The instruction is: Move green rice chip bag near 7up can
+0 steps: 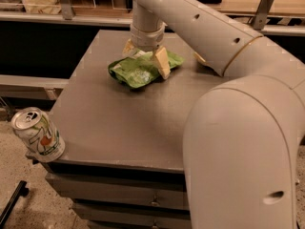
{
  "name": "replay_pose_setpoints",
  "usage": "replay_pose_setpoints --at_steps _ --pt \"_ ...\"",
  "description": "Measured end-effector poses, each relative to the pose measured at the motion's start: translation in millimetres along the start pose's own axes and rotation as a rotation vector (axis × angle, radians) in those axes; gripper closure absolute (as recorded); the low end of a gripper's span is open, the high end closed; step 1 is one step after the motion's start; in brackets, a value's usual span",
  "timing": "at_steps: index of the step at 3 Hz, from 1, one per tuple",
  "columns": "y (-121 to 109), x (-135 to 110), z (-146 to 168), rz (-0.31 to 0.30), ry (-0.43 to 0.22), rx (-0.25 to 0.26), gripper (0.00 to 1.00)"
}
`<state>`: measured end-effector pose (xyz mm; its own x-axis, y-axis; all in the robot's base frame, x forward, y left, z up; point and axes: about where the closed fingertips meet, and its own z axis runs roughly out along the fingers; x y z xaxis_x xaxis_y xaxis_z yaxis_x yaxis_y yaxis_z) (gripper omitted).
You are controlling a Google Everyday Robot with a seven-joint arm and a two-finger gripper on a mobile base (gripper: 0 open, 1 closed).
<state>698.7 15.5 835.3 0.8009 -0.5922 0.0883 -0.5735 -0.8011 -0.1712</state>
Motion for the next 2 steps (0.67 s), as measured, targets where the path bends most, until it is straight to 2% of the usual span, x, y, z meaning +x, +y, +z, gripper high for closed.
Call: replay_pose_setpoints --at_steps 1,2 --pt "-4.3 -9.6 -1.2 -0.052 0.016 -0.049 0.41" --pt "-6.9 -12.5 -6.5 -0.07 0.009 -0.075 0.64"
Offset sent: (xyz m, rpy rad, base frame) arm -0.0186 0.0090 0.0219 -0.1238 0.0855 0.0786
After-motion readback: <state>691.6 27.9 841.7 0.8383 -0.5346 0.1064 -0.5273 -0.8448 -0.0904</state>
